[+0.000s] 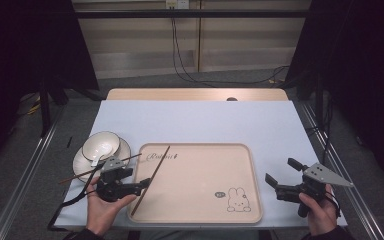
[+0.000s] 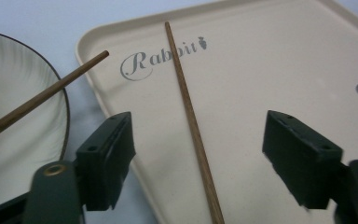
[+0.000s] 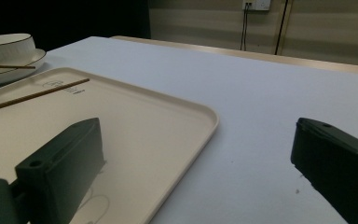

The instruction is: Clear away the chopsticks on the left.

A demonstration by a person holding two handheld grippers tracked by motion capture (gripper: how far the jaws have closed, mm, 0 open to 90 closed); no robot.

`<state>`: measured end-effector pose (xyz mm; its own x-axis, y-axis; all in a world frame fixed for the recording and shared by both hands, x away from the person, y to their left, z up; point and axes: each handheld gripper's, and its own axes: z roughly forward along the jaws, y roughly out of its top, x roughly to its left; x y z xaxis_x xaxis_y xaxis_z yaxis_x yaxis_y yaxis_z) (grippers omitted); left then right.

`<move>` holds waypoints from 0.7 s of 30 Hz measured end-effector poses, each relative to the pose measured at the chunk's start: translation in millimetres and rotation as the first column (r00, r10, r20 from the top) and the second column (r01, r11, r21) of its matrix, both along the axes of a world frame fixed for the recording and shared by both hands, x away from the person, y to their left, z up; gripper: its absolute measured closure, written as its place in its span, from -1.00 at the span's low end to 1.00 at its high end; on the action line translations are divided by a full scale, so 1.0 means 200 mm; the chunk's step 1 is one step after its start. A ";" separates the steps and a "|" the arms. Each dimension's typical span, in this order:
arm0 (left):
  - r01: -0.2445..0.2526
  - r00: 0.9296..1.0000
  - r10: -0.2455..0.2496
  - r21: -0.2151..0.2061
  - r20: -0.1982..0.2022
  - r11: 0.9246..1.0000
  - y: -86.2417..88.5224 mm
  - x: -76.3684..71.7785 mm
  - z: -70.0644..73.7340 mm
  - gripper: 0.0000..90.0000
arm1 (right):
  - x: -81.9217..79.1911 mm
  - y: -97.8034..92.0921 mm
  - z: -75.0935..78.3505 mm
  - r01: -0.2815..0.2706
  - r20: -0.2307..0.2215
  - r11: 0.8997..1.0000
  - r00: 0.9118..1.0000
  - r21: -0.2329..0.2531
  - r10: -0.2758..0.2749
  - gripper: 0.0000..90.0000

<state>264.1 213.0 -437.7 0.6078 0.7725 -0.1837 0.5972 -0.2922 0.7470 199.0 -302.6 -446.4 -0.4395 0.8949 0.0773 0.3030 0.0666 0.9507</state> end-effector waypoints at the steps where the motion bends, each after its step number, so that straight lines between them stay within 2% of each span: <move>1: 0.003 1.000 -0.003 -0.005 0.014 1.000 0.01 -0.01 0.01 -0.55 | 0.00 0.00 0.00 0.000 0.001 1.000 1.000 -0.001 0.000 -0.96; 3: 0.036 0.998 -0.035 -0.017 0.047 0.999 0.05 -0.01 0.03 -0.61 | 0.00 0.00 0.00 -0.001 -0.001 1.000 1.000 0.000 0.001 -0.96; 4: 0.041 0.998 -0.039 -0.037 0.051 0.998 0.07 -0.02 0.04 -0.66 | 0.00 0.00 0.00 0.000 0.001 1.000 1.000 0.000 0.000 -0.96; 6: 0.072 0.997 -0.069 -0.079 0.041 0.994 0.12 -0.01 0.04 -0.74 | 0.00 0.00 0.00 -0.001 0.000 1.000 1.000 0.000 0.001 -0.96; 7: 0.069 0.997 -0.067 -0.086 0.023 0.994 0.15 -0.01 0.05 -0.77 | 0.00 0.00 0.00 -0.001 0.001 1.000 1.000 0.000 0.001 -0.96; 8: 0.061 0.998 -0.059 -0.093 0.027 0.994 0.17 -0.01 0.04 -0.77 | 0.00 0.00 0.00 -0.001 0.001 1.000 1.000 0.000 0.001 -0.96; 9: 0.068 0.998 -0.065 -0.129 0.026 0.989 0.21 -0.01 0.04 -0.78 | 0.00 0.00 0.00 -0.001 0.001 1.000 1.000 0.000 0.001 -0.96; 10: 0.097 0.995 -0.094 -0.132 0.031 0.986 0.24 -0.01 0.04 -0.82 | 0.00 0.00 0.00 0.000 0.001 1.000 1.000 0.000 0.000 -0.96; 11: 0.113 0.993 -0.108 -0.114 0.045 0.987 0.26 -0.02 0.05 -0.96 | 0.00 0.00 0.00 -0.002 0.002 1.000 1.000 -0.001 0.002 -0.96; 13: 0.128 0.990 -0.115 -0.170 0.082 0.977 0.35 -0.04 0.06 -0.93 | 0.00 0.00 0.00 -0.003 0.006 1.000 1.000 -0.002 0.003 -0.96; 14: 0.128 0.990 -0.115 -0.170 0.082 0.977 0.35 -0.04 0.06 -0.94 | 0.00 0.00 0.00 -0.003 0.006 1.000 1.000 -0.002 0.003 -0.96; 15: 0.123 0.990 -0.110 -0.155 0.091 0.980 0.37 -0.05 0.06 -0.94 | 0.00 0.00 0.00 -0.003 0.006 1.000 1.000 -0.002 0.003 -0.96; 16: 0.129 0.988 -0.114 -0.156 0.101 0.979 0.39 -0.06 0.06 -0.94 | 0.00 0.00 0.00 -0.003 0.007 1.000 1.000 -0.002 0.003 -0.96; 18: 0.144 0.986 -0.125 -0.180 0.112 0.973 0.44 -0.07 0.06 -0.94 | 0.00 0.00 0.00 -0.001 0.007 1.000 1.000 -0.002 0.001 -0.96; 21: 0.180 0.977 -0.155 -0.177 0.146 0.968 0.52 -0.08 0.06 -0.93 | 0.00 0.00 0.00 0.001 0.006 1.000 1.000 0.000 -0.001 -0.96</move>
